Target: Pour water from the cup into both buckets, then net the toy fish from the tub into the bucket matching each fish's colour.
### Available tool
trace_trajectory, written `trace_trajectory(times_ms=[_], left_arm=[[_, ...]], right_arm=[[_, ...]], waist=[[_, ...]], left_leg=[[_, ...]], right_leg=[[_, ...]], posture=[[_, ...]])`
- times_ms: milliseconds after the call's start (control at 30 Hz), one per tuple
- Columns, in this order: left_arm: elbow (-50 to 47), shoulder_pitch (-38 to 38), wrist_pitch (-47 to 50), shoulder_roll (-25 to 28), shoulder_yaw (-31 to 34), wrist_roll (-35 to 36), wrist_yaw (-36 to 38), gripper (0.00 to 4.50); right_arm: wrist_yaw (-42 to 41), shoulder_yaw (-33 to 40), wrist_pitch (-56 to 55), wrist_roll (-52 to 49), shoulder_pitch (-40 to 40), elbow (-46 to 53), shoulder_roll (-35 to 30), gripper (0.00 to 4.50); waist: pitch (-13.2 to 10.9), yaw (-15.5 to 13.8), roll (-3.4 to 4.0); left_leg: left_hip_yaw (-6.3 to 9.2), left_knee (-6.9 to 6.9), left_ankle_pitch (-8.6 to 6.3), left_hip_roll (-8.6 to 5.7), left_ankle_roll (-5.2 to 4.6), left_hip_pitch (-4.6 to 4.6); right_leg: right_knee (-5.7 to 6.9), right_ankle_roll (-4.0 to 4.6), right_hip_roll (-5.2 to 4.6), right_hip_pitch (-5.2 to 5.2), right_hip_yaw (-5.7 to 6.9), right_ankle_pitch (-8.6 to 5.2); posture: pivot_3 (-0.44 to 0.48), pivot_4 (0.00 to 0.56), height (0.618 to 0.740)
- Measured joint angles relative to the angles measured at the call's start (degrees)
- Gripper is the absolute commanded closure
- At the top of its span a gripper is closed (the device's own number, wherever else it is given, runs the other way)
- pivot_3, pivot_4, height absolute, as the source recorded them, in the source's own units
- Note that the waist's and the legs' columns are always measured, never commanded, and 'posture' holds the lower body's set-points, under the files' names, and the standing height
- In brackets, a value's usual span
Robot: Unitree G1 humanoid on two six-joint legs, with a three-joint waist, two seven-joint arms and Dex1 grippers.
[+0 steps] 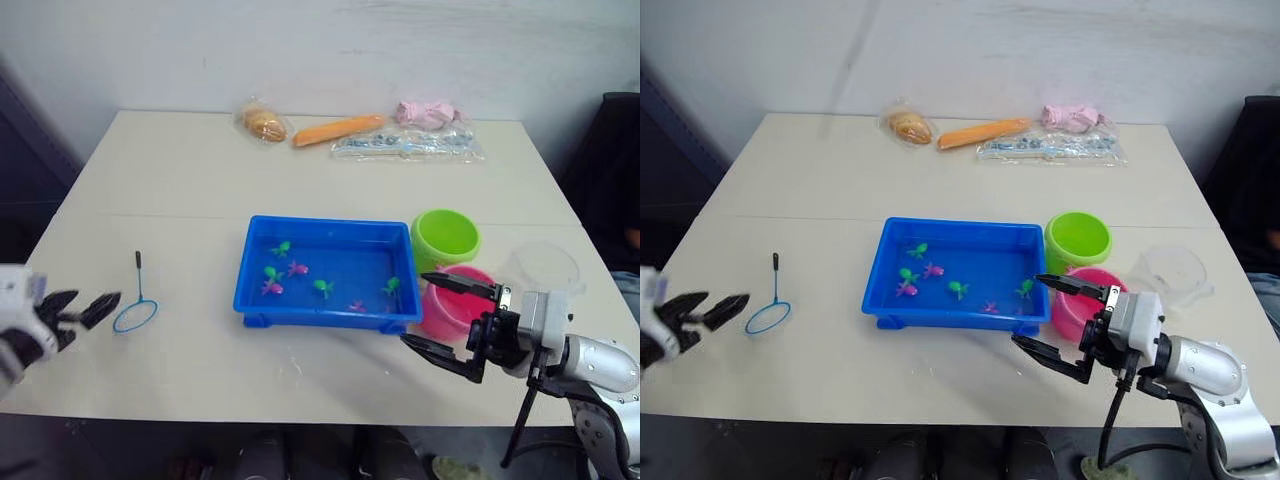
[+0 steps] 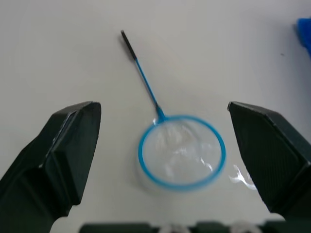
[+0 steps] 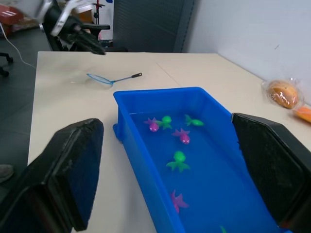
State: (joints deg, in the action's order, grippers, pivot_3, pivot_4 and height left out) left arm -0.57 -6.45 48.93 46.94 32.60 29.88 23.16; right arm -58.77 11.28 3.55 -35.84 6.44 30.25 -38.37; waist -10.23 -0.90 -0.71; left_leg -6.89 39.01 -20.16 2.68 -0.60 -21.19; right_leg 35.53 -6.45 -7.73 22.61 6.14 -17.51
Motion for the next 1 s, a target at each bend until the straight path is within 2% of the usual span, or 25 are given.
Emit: trace_trajectory(times_ms=[67,233,500,600,867,900,1000], left_arm=[[3.45,-6.56,3.9,-0.03,-3.58,-1.63,-3.35,0.0],[13.29,-14.38,7.29,-1.13,-13.64,-7.64,-6.82,0.0],[26.06,-22.91,2.91,-4.45,-19.1,-13.14,-7.06,0.0],[30.25,-25.81,1.61,-4.87,-19.64,-14.32,-6.21,0.83],[34.6,-27.1,-1.64,-4.89,-21.37,-16.96,-1.94,4.27],[34.62,-27.09,-1.79,-5.02,-21.34,-17.01,-1.77,4.45],[34.53,-26.64,-2.22,-5.23,-20.0,-16.95,-1.77,4.45]], right_arm=[[0.26,0.26,0.54,-0.23,-0.69,1.22,-0.3,0.03],[1.24,0.48,1.73,-0.4,-0.81,2.33,-0.67,0.03],[3.41,1.28,2.96,-0.4,-0.16,4.8,-1.11,0.03],[3.73,1.35,2.99,-0.37,0.08,5.31,-1.12,0.0],[3.7,1.46,1.51,0.57,1.58,5.29,-1.07,0.0],[3.69,1.46,1.37,0.59,1.78,5.29,-1.07,0.0],[3.52,1.55,0.53,0.62,2.57,5.28,-1.07,0.0]], waist=[[0.01,0.42,-0.01],[0.01,1.08,-0.04],[0.05,0.56,-0.15],[0.05,0.26,-0.15],[0.18,-0.67,0.08],[0.19,-0.66,0.09],[0.19,-0.58,0.1]], left_leg=[[-0.12,0.0,0.02,0.03,0.02,0.0],[-0.28,0.03,0.05,0.0,0.05,-0.05],[-0.31,0.13,0.08,-0.02,0.04,-0.08],[-0.32,0.13,0.13,-0.07,0.08,-0.04],[-0.32,0.14,0.17,-0.11,-0.03,0.0],[-0.32,0.14,0.18,-0.11,-0.04,0.02],[-0.31,0.14,0.2,-0.1,-0.04,0.06]], right_leg=[[0.01,0.0,0.11,0.05,-0.02,0.0],[0.06,0.0,0.26,0.19,0.0,0.0],[0.08,0.0,0.24,0.19,-0.01,0.0],[0.12,0.0,0.25,0.19,-0.01,0.0],[0.15,-0.06,0.09,0.12,-0.05,0.03],[0.15,-0.07,0.09,0.09,-0.05,0.04],[0.16,-0.07,0.12,0.07,-0.05,0.04]], posture=[[0.0,0.15,0.74],[0.0,0.15,0.74],[0.0,0.15,0.74],[0.0,0.15,0.74],[0.0,0.15,0.74],[0.0,0.15,0.74],[0.0,0.15,0.74]])
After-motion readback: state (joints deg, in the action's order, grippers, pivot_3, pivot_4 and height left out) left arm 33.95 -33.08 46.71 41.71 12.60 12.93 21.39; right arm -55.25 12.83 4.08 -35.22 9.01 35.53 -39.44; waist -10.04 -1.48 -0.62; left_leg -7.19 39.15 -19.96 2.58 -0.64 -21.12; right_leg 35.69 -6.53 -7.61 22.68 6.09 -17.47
